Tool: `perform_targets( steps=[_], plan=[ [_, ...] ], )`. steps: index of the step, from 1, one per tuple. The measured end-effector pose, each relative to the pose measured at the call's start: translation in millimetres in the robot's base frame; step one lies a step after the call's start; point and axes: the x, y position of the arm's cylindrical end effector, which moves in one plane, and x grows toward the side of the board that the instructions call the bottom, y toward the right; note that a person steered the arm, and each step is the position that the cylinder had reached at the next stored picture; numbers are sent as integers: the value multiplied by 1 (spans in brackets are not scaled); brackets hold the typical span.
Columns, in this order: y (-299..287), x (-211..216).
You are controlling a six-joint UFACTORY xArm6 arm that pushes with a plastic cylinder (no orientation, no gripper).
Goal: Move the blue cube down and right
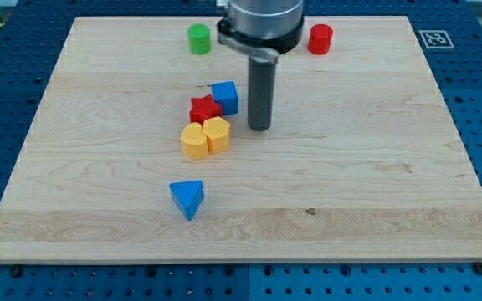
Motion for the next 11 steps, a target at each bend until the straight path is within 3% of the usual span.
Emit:
perform_targets(
  steps=[3, 4, 7, 11],
  plan=[
    [6, -93],
    [-6, -97],
    [-56, -93],
    [-79, -39]
  ],
)
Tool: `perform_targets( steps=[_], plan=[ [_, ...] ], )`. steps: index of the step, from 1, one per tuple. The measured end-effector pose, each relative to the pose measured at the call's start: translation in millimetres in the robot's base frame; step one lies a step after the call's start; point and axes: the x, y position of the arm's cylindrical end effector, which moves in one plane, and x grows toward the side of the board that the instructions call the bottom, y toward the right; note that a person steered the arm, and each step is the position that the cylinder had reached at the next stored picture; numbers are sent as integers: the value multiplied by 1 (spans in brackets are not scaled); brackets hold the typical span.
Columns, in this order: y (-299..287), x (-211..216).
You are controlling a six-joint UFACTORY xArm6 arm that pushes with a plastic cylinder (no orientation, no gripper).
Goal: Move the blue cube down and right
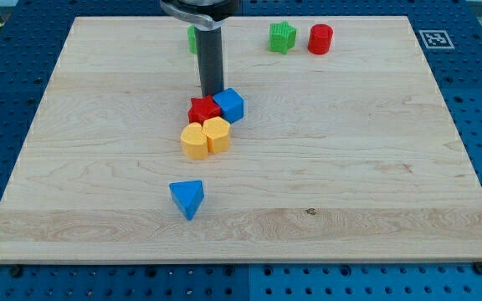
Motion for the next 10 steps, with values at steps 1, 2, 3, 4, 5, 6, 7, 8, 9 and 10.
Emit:
perform_targets(
  steps=[1, 2, 3, 4, 5, 6, 7, 8, 9, 10],
  plan=[
    [-5, 11],
    [-5, 20],
    [16, 20],
    [41, 20],
    [59, 21],
    [79, 25],
    [103, 29],
    [142, 37],
    [161, 49],
    [144, 51]
  ],
)
